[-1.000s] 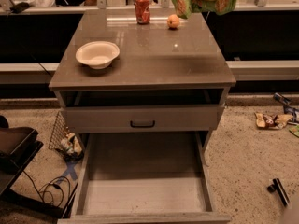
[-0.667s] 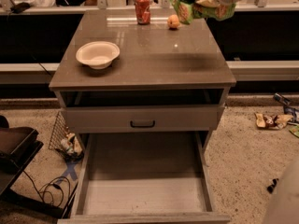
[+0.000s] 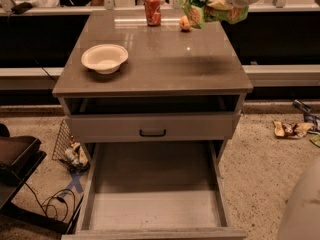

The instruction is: Pick green rice chip bag from middle drawer and place on counter

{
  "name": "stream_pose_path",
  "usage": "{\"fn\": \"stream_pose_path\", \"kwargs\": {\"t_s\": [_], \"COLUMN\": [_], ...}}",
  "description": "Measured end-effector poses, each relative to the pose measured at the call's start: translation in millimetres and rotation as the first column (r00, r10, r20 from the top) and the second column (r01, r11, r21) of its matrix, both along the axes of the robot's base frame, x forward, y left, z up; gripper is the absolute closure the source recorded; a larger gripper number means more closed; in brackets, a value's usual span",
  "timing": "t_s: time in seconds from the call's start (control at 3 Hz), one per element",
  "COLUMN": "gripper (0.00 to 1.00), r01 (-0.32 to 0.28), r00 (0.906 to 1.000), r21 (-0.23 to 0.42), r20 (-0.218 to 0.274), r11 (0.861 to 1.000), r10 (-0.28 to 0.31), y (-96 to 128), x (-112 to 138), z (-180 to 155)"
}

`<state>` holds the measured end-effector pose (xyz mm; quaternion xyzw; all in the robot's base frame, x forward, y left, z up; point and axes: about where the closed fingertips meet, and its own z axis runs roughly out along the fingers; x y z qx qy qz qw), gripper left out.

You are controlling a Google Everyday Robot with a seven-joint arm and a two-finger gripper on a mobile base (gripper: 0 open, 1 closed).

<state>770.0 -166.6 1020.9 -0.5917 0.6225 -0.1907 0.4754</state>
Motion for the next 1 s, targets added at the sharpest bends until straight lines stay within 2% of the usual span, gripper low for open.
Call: {"fn": "stream_pose_path", "kwargs": {"t_s": [0.33,0.67,1.0], "gripper": [0.31,0.01,0.00], "r01": [-0.002,-0.006,-0.007], "r00": [1.0000,1.0000,1.0000], "r21": [0.000,0.000,0.000], "r20": [-0.001,-0.004,-0.004], "r11": [1.000,1.000,1.000], "r10": [0.002,0.006,0.007], "y": [1.7,4.4,5.0], "x": [0.3,0.9,1.0], "z": [-0.9,-2.4,-2.7]}}
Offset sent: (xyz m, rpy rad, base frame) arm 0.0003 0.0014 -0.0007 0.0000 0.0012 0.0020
